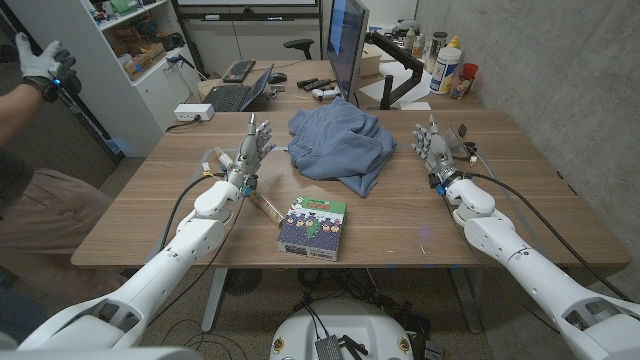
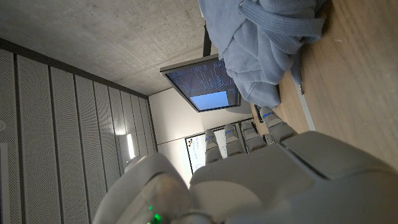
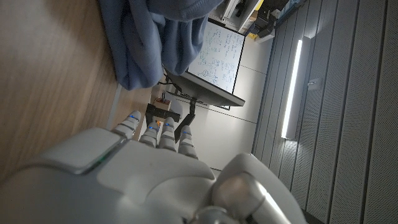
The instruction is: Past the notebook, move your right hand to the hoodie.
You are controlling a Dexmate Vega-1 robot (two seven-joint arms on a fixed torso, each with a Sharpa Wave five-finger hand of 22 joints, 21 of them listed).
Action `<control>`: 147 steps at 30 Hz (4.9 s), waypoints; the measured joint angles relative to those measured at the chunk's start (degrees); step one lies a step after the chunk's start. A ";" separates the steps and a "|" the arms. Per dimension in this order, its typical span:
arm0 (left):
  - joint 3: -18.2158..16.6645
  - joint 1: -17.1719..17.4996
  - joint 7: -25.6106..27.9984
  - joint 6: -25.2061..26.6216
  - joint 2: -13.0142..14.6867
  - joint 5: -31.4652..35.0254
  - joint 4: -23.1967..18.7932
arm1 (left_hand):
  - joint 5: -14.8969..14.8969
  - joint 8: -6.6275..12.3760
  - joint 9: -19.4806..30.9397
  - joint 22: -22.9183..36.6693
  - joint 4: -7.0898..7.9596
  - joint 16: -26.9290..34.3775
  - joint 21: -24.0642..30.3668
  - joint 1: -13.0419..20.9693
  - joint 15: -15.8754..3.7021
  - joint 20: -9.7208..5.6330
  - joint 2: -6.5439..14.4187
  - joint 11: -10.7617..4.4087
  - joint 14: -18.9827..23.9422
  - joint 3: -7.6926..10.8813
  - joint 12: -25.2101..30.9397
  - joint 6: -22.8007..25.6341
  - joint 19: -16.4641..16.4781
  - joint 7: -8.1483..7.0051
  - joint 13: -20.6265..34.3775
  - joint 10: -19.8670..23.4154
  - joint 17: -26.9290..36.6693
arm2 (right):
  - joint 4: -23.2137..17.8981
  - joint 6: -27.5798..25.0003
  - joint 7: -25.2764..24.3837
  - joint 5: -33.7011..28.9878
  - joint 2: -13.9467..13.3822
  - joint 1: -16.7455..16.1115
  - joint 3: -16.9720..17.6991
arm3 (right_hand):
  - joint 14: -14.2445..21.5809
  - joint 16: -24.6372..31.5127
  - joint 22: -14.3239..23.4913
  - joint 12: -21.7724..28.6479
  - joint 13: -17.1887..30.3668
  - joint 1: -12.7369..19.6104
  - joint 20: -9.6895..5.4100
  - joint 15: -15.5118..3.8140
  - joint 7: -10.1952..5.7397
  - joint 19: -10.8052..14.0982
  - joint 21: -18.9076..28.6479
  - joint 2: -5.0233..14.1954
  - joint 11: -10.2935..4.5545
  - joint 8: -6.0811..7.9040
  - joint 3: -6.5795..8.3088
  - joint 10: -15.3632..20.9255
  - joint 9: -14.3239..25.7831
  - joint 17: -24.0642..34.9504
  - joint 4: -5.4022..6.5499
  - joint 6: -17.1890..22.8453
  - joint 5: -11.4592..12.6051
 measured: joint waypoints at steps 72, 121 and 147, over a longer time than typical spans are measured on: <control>-6.96 1.70 -5.40 2.61 -4.36 5.63 -0.71 | 0.00 0.00 -0.03 -0.02 0.16 0.02 0.01 -0.01 -0.01 0.30 0.00 0.00 0.00 -0.16 0.39 0.01 -0.32 0.03 -0.03 1.83 -0.03 | -11.32 -1.35 -10.41 -17.31 -5.68 -0.47 -3.38 | -1.41 0.00 -0.03 0.00 -0.02 0.00 -0.14 -0.39 0.00 -0.93 0.00 -0.01 0.37 0.00 0.03 -0.01 -0.02 -0.02 -0.03 -0.01 -0.01; -6.94 2.97 -3.85 3.53 -3.21 5.67 -3.27 | 0.00 0.00 -0.04 -0.03 0.23 0.02 0.01 0.22 -0.01 0.30 0.23 0.01 0.00 -0.23 0.39 0.33 -0.31 -0.28 -0.03 2.45 -0.04 | -17.18 -5.68 -17.28 -31.45 -8.75 -0.16 -5.35 | -2.54 0.00 -0.03 0.00 0.26 0.01 -0.33 -1.12 -0.53 -1.55 0.00 -0.01 -0.97 0.00 0.41 0.30 -0.03 -0.03 -0.41 0.51 -0.01; -6.70 3.07 -4.76 1.21 -3.25 5.47 -2.47 | 0.00 0.00 -0.04 -0.03 0.23 0.02 0.01 0.22 -0.21 0.29 0.23 0.01 -0.20 -0.23 0.39 0.33 -0.31 -0.28 -0.04 2.45 -0.04 | -18.76 -6.61 -16.77 -35.75 -9.97 1.19 -6.42 | -2.97 0.00 -0.03 0.45 0.25 0.31 -0.71 -1.10 -0.61 -2.41 -0.34 0.29 -1.47 0.45 0.65 1.24 -0.03 -0.03 -0.64 1.23 0.00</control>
